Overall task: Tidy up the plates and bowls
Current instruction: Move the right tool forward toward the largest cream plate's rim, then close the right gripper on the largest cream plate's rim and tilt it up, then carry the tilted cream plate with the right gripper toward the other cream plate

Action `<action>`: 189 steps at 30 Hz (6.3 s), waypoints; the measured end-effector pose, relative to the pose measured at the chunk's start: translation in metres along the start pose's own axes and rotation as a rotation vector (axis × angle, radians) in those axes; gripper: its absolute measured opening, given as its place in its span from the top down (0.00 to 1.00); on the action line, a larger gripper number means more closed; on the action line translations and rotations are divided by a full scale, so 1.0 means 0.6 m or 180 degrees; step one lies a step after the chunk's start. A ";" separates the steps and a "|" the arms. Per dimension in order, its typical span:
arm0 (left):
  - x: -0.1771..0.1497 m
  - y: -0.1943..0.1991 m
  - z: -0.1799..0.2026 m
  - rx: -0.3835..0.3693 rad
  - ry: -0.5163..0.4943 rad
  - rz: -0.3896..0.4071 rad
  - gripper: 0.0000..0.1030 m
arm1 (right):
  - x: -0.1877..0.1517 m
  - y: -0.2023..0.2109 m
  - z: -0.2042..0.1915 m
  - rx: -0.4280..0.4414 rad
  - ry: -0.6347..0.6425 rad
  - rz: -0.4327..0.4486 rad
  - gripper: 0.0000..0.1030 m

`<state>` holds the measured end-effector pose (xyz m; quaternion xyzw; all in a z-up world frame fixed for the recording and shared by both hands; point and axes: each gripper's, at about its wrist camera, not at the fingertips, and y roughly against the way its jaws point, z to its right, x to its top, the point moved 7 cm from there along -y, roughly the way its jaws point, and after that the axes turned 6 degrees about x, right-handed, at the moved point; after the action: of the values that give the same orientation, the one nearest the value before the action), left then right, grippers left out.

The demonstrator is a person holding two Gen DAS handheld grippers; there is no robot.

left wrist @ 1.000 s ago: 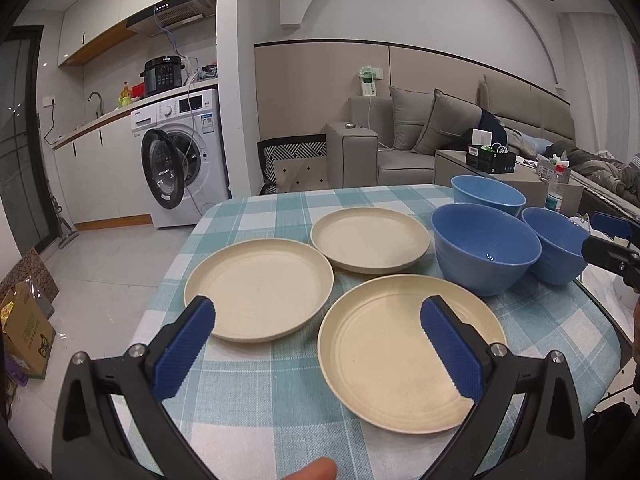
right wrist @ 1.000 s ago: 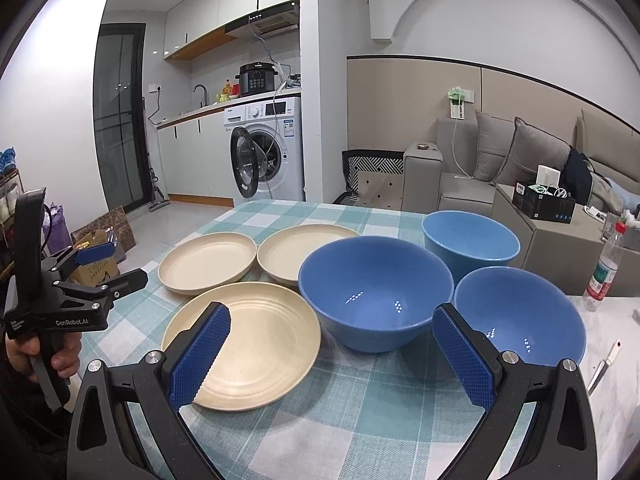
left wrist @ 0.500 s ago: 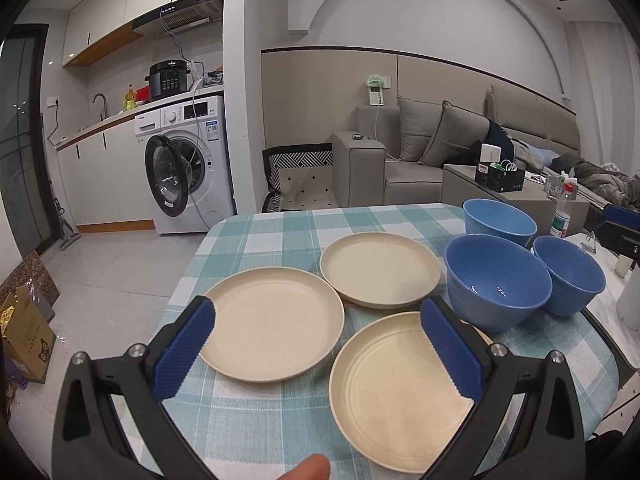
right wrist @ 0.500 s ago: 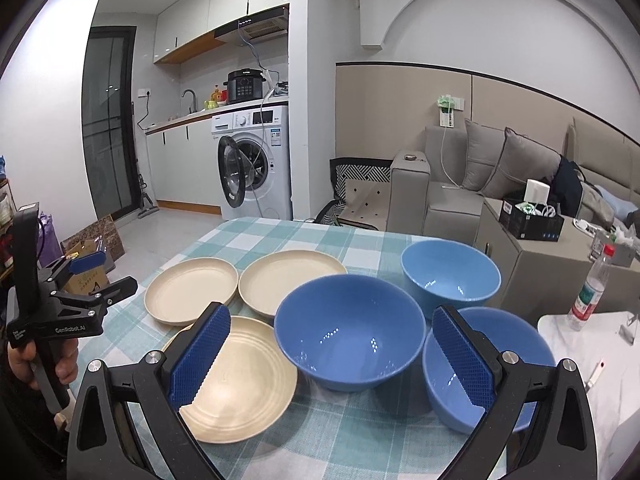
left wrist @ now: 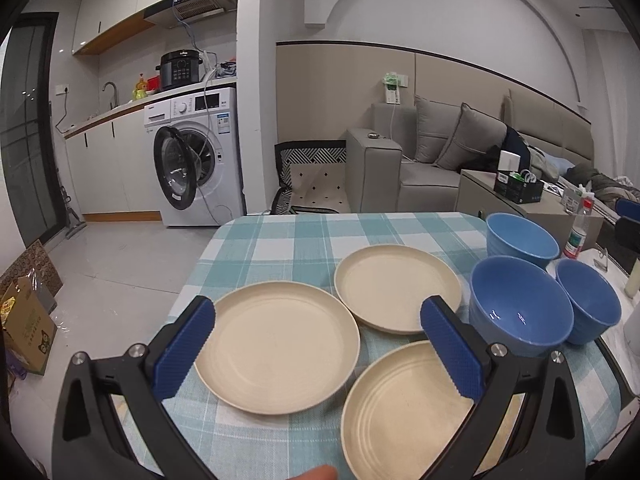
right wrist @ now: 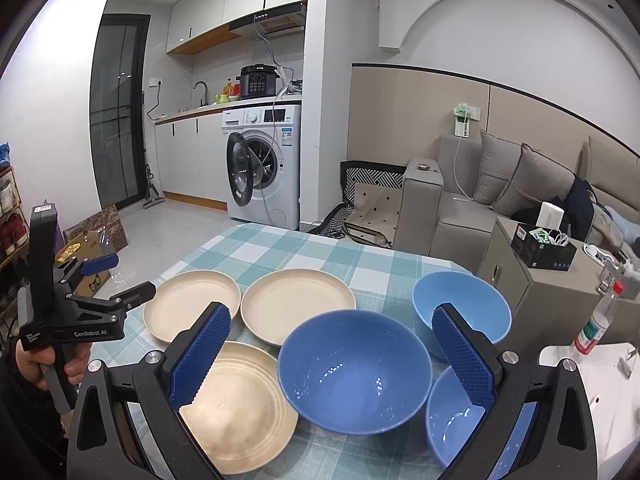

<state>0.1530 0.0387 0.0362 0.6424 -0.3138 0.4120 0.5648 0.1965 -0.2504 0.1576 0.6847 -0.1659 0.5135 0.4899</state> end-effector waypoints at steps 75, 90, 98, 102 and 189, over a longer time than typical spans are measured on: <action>0.011 -0.333 0.097 -0.0222 -0.0424 -0.1138 0.11 | -0.012 -0.466 0.116 0.0439 -0.0343 -0.1900 0.24; -0.034 -0.378 0.108 -0.0304 -0.0478 -0.1595 0.36 | -0.054 -0.525 0.107 0.0476 -0.0270 -0.2302 0.39; -0.047 -0.384 0.121 -0.0319 -0.0608 -0.1695 0.41 | -0.089 -0.550 0.117 0.0406 -0.0264 -0.2582 0.45; -0.050 -0.387 0.130 -0.0353 -0.0636 -0.1730 0.46 | -0.102 -0.554 0.120 0.0439 -0.0269 -0.2654 0.56; 0.050 -0.209 0.059 -0.0252 -0.0171 -0.0916 0.61 | 0.033 -0.382 0.064 0.0162 -0.0122 -0.1589 0.84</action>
<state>0.2819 0.0262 0.0035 0.6688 -0.2495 0.2967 0.6343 0.3927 -0.1705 0.0606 0.7262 0.0121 0.3675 0.5809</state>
